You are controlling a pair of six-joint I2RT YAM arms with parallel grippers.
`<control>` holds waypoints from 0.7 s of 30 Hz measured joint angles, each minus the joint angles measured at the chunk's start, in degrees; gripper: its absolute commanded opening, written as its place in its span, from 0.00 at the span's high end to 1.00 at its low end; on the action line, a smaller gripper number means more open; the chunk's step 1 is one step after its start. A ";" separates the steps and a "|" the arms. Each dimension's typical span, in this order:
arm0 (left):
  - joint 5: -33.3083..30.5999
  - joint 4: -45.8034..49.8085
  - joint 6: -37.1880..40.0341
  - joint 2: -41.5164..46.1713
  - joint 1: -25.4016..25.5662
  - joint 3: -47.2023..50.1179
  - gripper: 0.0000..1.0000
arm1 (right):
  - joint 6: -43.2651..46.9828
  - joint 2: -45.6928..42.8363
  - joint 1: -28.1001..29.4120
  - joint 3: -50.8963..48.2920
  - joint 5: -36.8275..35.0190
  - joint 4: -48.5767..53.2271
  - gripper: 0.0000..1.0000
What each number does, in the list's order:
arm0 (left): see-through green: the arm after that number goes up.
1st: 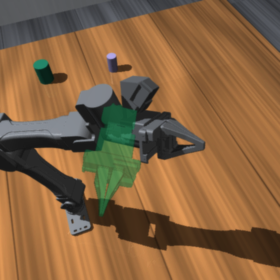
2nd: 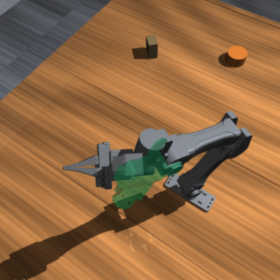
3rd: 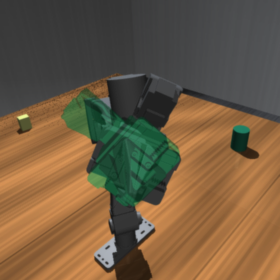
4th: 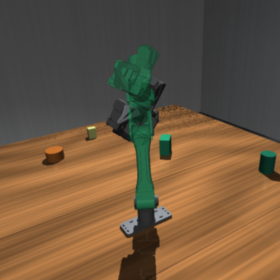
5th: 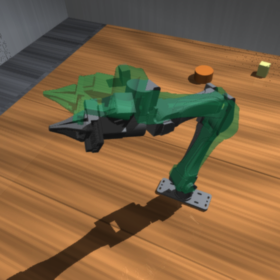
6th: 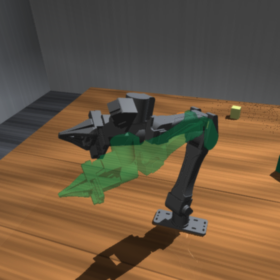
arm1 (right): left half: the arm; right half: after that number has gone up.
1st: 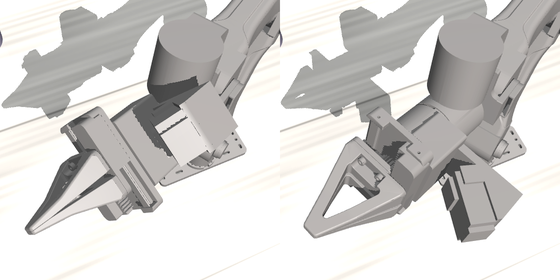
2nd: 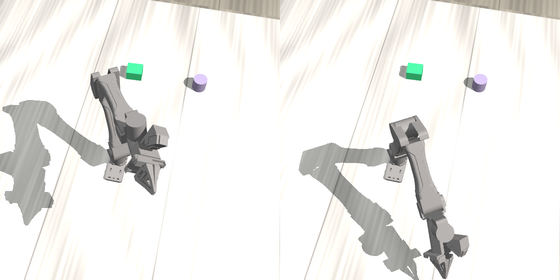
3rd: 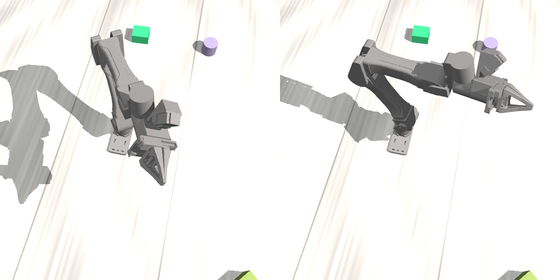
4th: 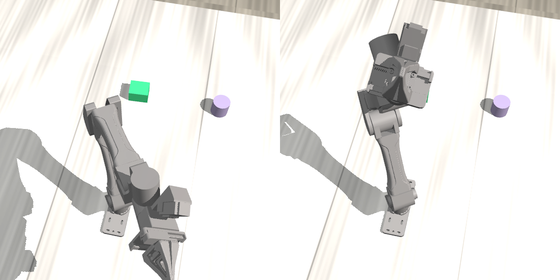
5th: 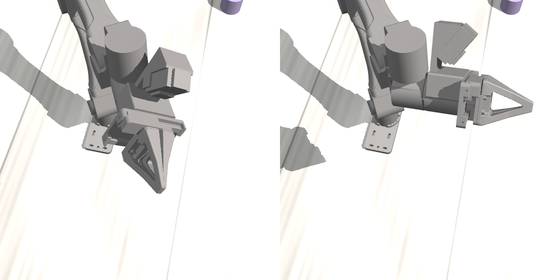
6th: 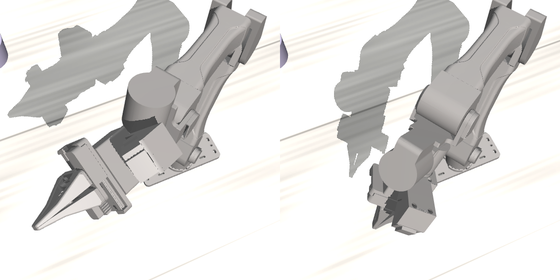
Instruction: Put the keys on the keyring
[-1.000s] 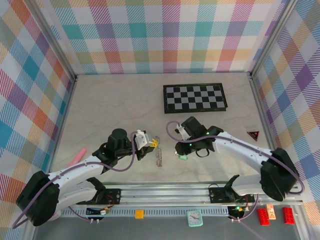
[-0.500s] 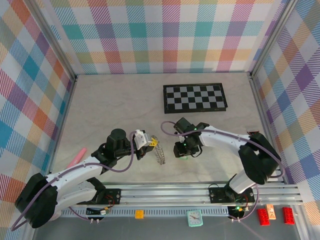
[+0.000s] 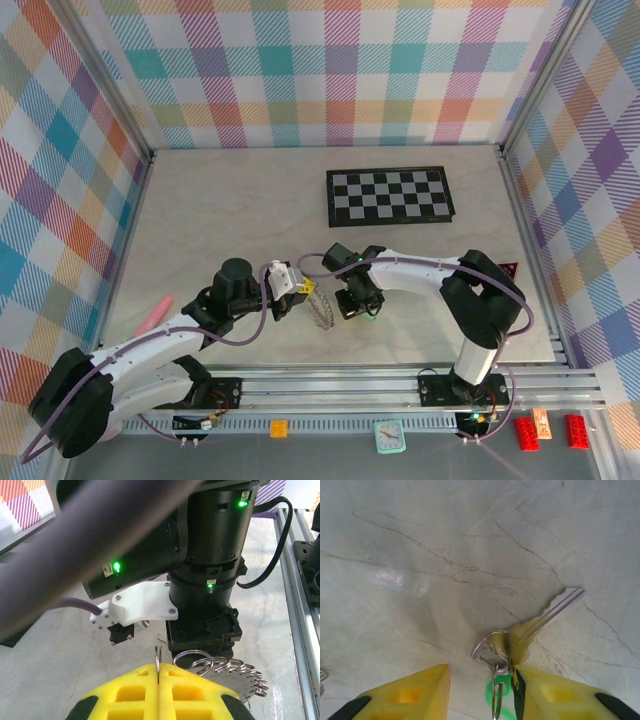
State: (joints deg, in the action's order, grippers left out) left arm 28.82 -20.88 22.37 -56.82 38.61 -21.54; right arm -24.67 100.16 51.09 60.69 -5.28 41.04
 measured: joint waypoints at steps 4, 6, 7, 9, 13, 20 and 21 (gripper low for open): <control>0.00 0.00 0.02 0.04 0.00 0.00 1.00 | 0.11 0.42 0.39 1.07 -1.86 0.85 0.68; 0.02 0.00 0.02 0.04 0.00 0.00 1.00 | 0.22 0.42 0.44 1.27 -2.69 1.55 0.70; 0.00 0.00 0.02 0.07 0.00 0.00 1.00 | 0.24 0.42 0.44 1.27 -2.95 1.79 0.71; 0.02 0.00 0.02 0.04 0.00 0.00 1.00 | 0.26 0.42 0.44 1.31 -3.41 2.34 0.73; 0.02 0.00 0.02 0.04 0.00 0.00 1.00 | 0.28 0.42 0.50 1.36 -3.76 2.93 0.77; 0.00 0.02 0.02 0.07 0.00 0.00 1.00 | 0.31 0.42 0.63 1.57 -3.76 3.63 0.81; 0.02 0.02 0.02 0.07 0.00 0.00 1.00 | 0.28 0.42 0.63 1.68 -3.76 3.65 0.81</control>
State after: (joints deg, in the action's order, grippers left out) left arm 28.84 -20.86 22.39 -56.75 38.61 -21.54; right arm -24.38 100.57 51.72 62.37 -9.04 44.69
